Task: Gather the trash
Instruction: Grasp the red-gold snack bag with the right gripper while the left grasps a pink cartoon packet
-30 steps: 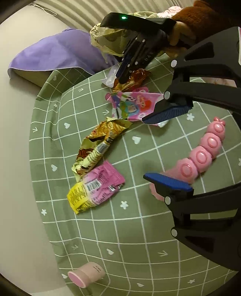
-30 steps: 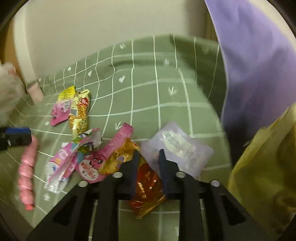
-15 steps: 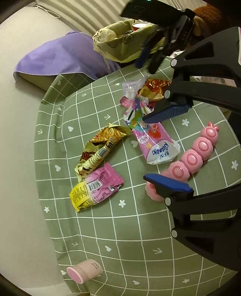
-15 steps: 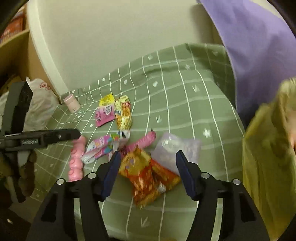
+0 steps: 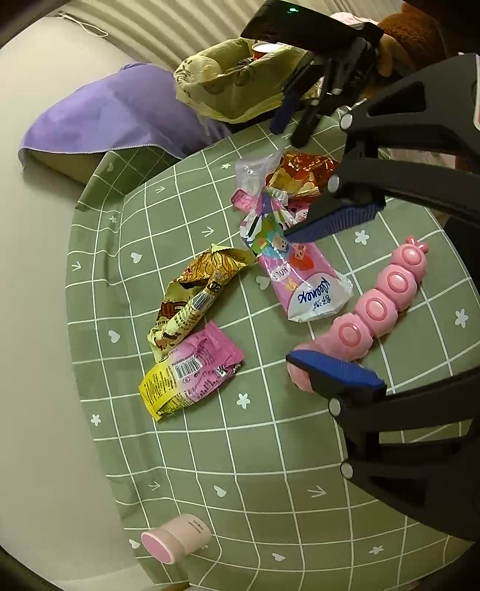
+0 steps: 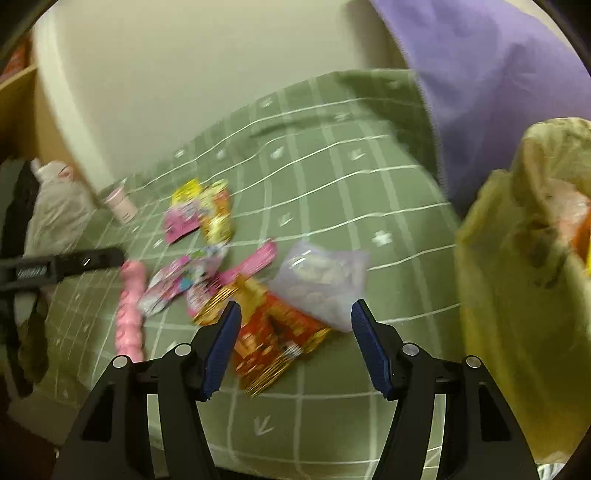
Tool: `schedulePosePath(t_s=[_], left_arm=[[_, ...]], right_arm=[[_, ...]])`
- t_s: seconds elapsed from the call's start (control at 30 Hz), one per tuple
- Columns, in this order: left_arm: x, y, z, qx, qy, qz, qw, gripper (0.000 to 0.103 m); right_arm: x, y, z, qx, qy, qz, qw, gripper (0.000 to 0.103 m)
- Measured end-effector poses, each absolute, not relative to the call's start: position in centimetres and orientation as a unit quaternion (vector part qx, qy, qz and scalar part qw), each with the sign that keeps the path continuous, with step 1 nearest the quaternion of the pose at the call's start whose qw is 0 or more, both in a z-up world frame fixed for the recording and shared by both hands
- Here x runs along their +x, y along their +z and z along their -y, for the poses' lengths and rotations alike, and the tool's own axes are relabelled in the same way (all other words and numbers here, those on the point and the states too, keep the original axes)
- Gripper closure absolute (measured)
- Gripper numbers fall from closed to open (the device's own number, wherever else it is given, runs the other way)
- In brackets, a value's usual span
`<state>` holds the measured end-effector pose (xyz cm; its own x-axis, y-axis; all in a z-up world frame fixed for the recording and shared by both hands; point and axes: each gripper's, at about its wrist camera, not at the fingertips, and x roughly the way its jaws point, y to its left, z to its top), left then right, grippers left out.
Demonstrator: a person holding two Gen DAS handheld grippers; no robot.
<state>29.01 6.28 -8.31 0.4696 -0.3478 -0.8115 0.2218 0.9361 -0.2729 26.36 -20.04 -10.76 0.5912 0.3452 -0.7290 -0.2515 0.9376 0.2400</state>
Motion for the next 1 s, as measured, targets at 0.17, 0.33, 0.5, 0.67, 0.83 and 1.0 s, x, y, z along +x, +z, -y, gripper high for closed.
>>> schedulePosePath(t_s=[0.17,0.33,0.5,0.67,0.83,1.0], left_arm=[[29.2,-8.7,-6.2,-0.068,-0.158,-0.498,0.850,0.044],[29.1,-8.8,-6.2,-0.058,-0.161,-0.500,0.849,0.044],[29.2,-8.8,-6.1,-0.043,-0.175,-0.494,0.851,0.044],[29.9,-9.9,-4.8,-0.012,-0.199,-0.502,0.842,0.044],[31.1,-11.0,-3.7,0.037,-0.202,-0.500,0.841,0.044],[32.2,-12.5,-2.8,0.081,-0.205,-0.501,0.837,0.044]], right_arm=[[27.0,-12.0,18.2,0.025,0.220,-0.430,0.875,0.044],[26.5,-13.6,16.6,-0.023,0.217,-0.445,0.868,0.055],[25.8,-12.0,17.9,-0.001,0.190,-0.434,0.880,0.069],[25.2,-10.0,19.2,0.029,0.175,-0.424,0.888,0.070],[24.1,-7.1,20.2,0.024,0.170,-0.401,0.900,0.070],[23.4,-5.4,20.9,0.012,0.150,-0.387,0.910,0.070]])
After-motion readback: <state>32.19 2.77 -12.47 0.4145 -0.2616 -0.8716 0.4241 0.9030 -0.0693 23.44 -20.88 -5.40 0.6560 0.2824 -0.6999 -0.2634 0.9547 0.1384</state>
